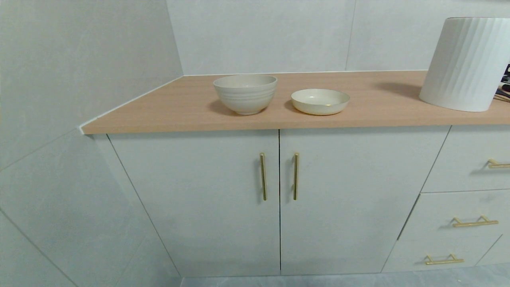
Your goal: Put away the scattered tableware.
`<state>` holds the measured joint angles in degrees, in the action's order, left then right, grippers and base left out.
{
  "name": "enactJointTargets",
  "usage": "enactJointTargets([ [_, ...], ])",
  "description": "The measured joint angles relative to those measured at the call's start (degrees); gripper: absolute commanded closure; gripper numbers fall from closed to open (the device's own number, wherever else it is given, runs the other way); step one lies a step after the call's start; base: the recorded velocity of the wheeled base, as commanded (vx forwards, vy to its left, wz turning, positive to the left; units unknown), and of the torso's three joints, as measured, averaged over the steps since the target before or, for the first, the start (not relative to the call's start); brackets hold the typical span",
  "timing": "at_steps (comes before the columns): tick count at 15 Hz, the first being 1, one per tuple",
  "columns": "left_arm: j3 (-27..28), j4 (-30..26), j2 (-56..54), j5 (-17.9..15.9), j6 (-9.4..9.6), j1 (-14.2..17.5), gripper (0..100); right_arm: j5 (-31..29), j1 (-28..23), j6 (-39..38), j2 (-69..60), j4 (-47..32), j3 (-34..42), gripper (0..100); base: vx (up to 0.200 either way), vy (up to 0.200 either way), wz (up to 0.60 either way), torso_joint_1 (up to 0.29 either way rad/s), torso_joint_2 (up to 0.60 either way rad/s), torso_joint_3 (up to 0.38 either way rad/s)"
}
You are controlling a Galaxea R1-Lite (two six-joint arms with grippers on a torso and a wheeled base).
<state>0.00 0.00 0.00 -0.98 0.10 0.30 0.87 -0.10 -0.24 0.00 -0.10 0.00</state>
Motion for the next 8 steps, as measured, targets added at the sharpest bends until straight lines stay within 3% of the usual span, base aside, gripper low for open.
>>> enactJointTargets([
  [1, 0.0, 0.0, 0.0, 0.0, 0.0, 0.0, 0, 0.0, 0.0, 0.0, 0.0, 0.0, 0.0, 0, 0.0, 0.0, 0.0, 0.0, 0.0, 0.0],
  [4, 0.0, 0.0, 0.0, 0.0, 0.0, 0.0, 0, 0.0, 0.0, 0.1, 0.0, 0.0, 0.0, 0, 0.0, 0.0, 0.6, -0.001, 0.0, 0.004],
  [8, 0.0, 0.0, 0.0, 0.0, 0.0, 0.0, 0, 0.0, 0.0, 0.0, 0.0, 0.0, 0.0, 0, 0.0, 0.0, 0.0, 0.0, 0.0, 0.0],
])
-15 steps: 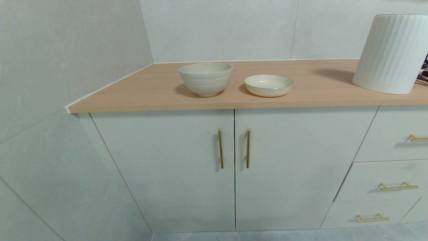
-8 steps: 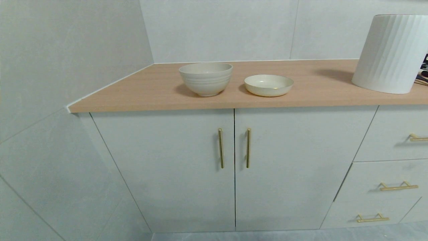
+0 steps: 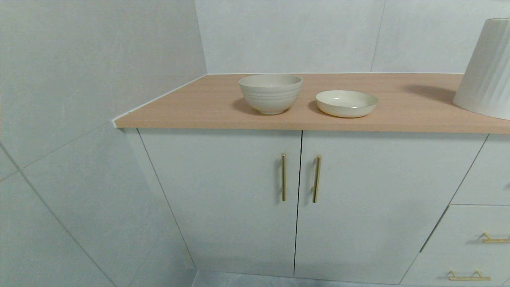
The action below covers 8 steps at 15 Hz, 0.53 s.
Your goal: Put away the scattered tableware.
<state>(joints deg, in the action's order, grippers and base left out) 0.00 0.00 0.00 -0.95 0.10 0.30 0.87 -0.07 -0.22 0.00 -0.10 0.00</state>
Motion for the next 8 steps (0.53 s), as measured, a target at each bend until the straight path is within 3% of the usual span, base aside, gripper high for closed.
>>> enactJointTargets([
  [8, 0.0, 0.0, 0.0, 0.0, 0.0, 0.0, 0, 0.0, 0.0, 0.0, 0.0, 0.0, 0.0, 0, 0.0, 0.0, 0.0, 0.0, 0.0, 0.0],
])
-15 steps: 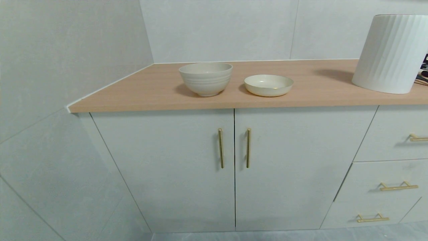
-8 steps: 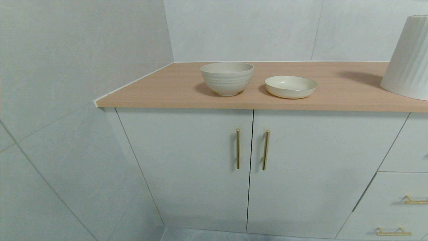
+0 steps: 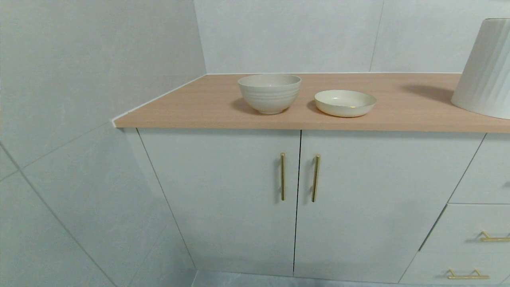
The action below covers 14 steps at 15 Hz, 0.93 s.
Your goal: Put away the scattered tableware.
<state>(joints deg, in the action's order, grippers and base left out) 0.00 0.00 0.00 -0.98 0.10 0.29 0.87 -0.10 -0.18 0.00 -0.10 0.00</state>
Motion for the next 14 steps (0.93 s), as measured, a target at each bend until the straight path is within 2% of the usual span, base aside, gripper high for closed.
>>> enactJointTargets([
  [12, 0.0, 0.0, 0.0, 0.0, 0.0, 0.0, 0, 0.2, 0.0, 0.3, 0.0, 0.1, -0.2, 0, 0.0, 0.0, 0.0, 0.0, 0.0, 0.0],
  [14, 0.0, 0.0, 0.0, 0.0, 0.04, 0.0, 0, 1.8, 0.1, -1.5, 0.3, -0.2, -2.2, 0, 0.0, 0.0, 0.0, 0.0, 0.0, 0.0],
])
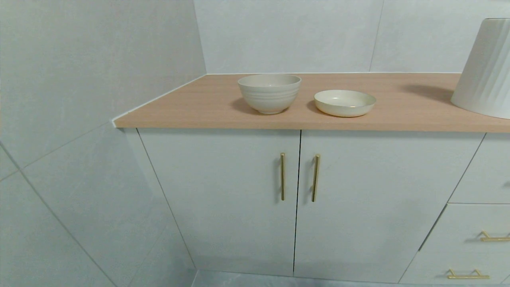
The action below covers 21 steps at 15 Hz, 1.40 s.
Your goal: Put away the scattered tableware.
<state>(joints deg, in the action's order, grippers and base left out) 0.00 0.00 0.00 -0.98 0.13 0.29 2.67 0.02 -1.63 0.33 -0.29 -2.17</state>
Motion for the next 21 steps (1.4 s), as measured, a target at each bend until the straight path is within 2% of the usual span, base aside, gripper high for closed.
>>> enactJointTargets([
  [3, 0.0, 0.0, 0.0, 0.0, -0.04, 0.0, 0, 8.6, 1.8, -3.9, 5.3, -0.8, -9.5, 0, 0.0, 0.0, 0.0, 0.0, 0.0, 0.0],
  [5, 0.0, 0.0, 0.0, 0.0, -0.04, 0.0, 0, 15.9, 3.8, -4.7, 11.8, -1.2, -12.7, 0, 0.0, 0.0, 0.0, 0.0, 0.0, 0.0],
  [7, 0.0, 0.0, 0.0, 0.0, -0.02, 0.0, 0, 20.0, 5.5, -4.6, 19.8, -1.3, -15.8, 0, 0.0, 0.0, 0.0, 0.0, 0.0, 0.0],
  [12, 0.0, 0.0, 0.0, 0.0, 0.0, 0.0, 0, 22.4, 14.4, -4.3, 42.9, 1.4, -25.5, 0, 0.0, 0.0, 0.0, 0.0, 0.0, 0.0],
  [18, 0.0, 0.0, 0.0, 0.0, 0.02, 0.0, 0, 21.8, 24.9, -6.5, 70.7, 19.5, -31.5, 0, 0.0, 0.0, 0.0, 0.0, 0.0, 0.0],
  [21, 0.0, 0.0, 0.0, 0.0, 0.02, 0.0, 0, 19.5, 27.1, -6.7, 81.2, 22.8, -36.0, 0, 0.0, 0.0, 0.0, 0.0, 0.0, 0.0],
])
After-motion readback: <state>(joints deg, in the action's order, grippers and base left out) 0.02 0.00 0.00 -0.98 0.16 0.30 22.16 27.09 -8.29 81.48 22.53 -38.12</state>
